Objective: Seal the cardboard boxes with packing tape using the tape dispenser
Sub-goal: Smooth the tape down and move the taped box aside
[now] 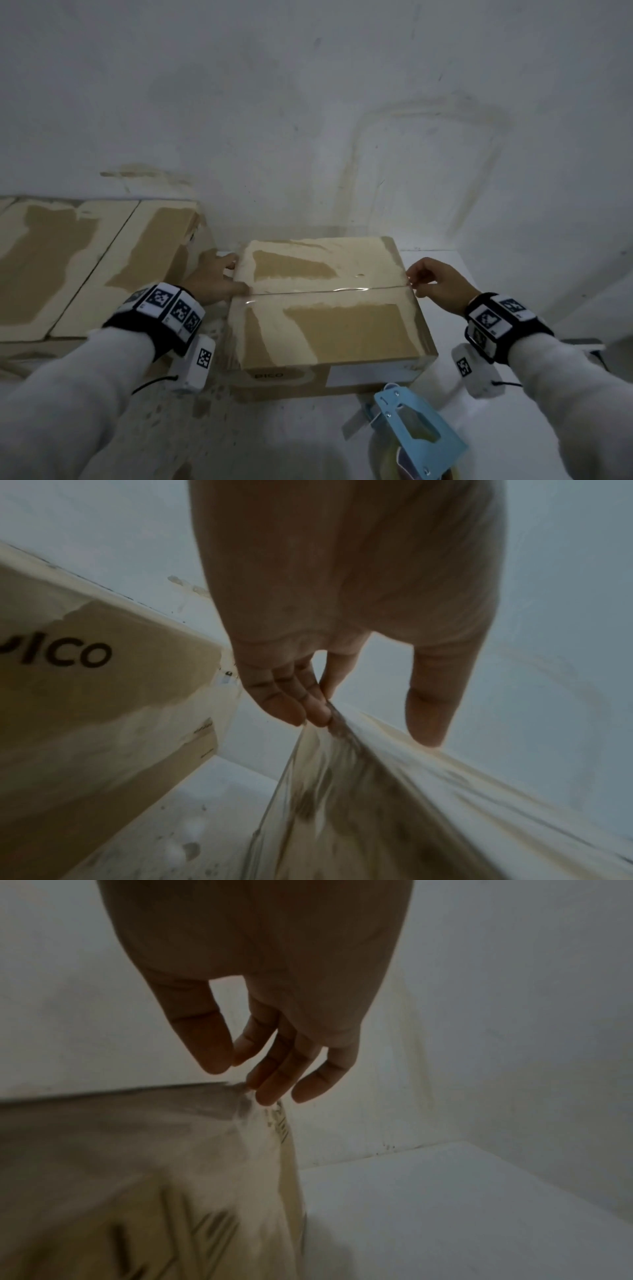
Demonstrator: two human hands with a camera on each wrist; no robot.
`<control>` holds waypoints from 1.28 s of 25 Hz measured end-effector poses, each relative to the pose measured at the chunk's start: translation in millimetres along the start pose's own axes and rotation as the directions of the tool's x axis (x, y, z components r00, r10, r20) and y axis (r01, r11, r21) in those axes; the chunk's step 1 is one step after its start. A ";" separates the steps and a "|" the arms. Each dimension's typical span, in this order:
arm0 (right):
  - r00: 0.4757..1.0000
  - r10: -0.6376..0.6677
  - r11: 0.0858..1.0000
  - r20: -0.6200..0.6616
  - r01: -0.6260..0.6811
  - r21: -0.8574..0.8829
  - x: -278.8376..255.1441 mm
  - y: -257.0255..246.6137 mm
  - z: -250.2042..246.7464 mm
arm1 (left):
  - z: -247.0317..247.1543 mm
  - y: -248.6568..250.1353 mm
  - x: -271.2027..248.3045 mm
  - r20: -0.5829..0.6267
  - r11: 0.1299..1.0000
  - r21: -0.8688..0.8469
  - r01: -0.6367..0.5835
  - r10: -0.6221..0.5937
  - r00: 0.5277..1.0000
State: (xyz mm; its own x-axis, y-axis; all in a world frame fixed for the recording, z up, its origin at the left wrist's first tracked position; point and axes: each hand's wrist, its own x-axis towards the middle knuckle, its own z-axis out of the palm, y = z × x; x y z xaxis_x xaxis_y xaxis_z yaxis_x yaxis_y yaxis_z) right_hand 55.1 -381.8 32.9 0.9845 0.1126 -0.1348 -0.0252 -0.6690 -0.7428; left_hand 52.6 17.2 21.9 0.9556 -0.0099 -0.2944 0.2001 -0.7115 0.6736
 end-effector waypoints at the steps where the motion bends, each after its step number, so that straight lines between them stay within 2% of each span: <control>1: 1.000 0.011 1.000 0.017 -0.010 -0.021 9.0 -1.9 -3.0 | -3.5 2.9 5.7 -0.014 1.000 0.011 0.007 -0.007 1.000; 4: 0.999 0.033 0.997 0.023 -0.031 -0.073 36.1 -8.0 -2.9 | -8.8 9.5 21.3 -0.045 0.998 0.043 0.040 -0.038 0.998; 7: 0.999 0.026 0.997 -0.025 -0.028 -0.066 63.0 -10.2 0.7 | -10.5 11.1 35.1 -0.056 0.999 -0.028 0.020 -0.021 0.998; 12: 0.998 0.045 0.994 -0.046 -0.049 -0.095 101.3 -9.6 1.7 | -11.3 7.9 56.2 -0.052 0.999 0.009 0.043 -0.042 0.998; 16: 0.994 0.111 0.992 -0.012 -0.111 -0.055 114.0 -7.3 2.4 | -17.2 7.9 65.7 -0.029 0.991 -0.106 0.078 -0.082 0.996; 20: 0.999 0.031 0.975 -0.041 -0.039 -0.221 126.3 -10.9 0.9 | -23.6 12.4 77.9 -0.090 0.991 0.102 -0.089 0.098 0.991; 22: 0.998 0.006 0.955 0.057 0.011 -0.296 128.3 -24.1 4.5 | -21.5 18.7 83.1 -0.026 0.967 0.171 -0.188 0.195 0.980; 24: 0.986 0.020 0.959 0.167 0.028 -0.282 129.4 -36.1 8.2 | -20.2 22.6 84.5 0.032 0.964 0.195 -0.180 0.177 0.984; 27: 0.978 0.058 0.956 0.200 0.003 -0.295 126.3 -38.0 6.0 | -21.8 12.8 81.3 0.033 0.960 0.233 -0.156 0.153 0.988; 29: 0.983 0.067 0.970 0.168 -0.025 -0.241 120.2 -29.8 2.1 | -21.5 4.0 75.4 0.012 0.973 0.179 -0.144 0.144 0.990; 32: 0.988 0.090 0.995 0.129 -0.082 -0.063 107.5 -20.2 -0.3 | -16.7 -2.6 65.6 -0.045 0.987 -0.090 -0.131 0.128 0.991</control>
State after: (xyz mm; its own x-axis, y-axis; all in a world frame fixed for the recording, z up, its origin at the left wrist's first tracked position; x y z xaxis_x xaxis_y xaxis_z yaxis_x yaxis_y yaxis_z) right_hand 161.5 -356.4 33.6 0.9476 0.1455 -0.2843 -0.0951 -0.7212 -0.6861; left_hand 118.4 30.1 12.3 0.9821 -0.0692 -0.1754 0.0916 -0.6381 0.7645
